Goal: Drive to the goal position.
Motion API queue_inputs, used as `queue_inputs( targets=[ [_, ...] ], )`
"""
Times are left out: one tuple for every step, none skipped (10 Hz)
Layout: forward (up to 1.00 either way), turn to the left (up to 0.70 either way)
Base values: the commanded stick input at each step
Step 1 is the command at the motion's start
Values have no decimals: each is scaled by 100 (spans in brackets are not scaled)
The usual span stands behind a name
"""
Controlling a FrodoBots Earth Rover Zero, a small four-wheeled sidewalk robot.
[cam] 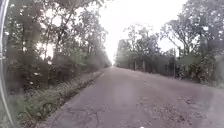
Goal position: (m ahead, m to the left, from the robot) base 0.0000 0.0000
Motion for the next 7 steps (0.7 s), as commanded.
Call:
queue_inputs(
  targets=[
    [10,1],
    [10,1],
    [10,1],
    [10,1],
    [10,1],
    [10,1],
    [10,1]
  ],
)
